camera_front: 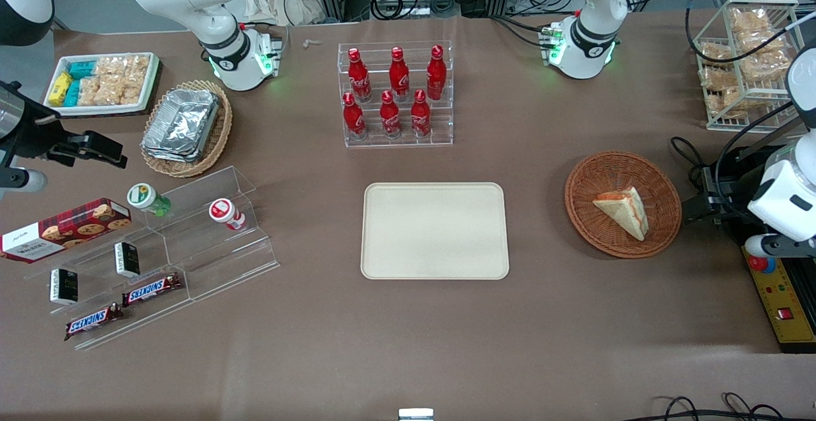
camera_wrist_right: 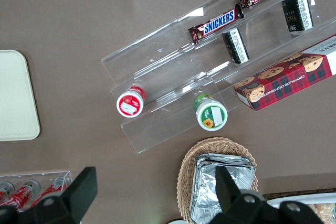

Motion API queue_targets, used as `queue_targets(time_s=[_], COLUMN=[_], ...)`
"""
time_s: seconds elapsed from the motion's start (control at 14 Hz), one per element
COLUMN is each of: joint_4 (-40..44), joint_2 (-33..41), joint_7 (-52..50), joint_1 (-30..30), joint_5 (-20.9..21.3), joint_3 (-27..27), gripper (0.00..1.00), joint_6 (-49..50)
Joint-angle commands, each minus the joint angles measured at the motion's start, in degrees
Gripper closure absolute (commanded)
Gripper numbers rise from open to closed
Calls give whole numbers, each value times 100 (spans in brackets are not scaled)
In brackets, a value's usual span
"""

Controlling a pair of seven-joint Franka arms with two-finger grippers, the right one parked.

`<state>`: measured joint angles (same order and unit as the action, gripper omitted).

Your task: Place sandwich from basket to tray

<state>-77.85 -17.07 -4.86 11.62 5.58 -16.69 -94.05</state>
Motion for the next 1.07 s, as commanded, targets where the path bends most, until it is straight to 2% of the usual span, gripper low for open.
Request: queue_targets(time_s=[0.0, 0.43, 0.71, 1.0], joint_4=[174, 157, -431, -668], joint_2=[-69, -51, 265, 379], joint_7=[29, 38, 29, 20], joint_1=[24, 16, 51, 60], joint_5=[84, 66, 57, 23], joint_3=[-36, -36, -36, -18], gripper=[0, 0, 0, 0], joint_6=[98, 168, 107, 133])
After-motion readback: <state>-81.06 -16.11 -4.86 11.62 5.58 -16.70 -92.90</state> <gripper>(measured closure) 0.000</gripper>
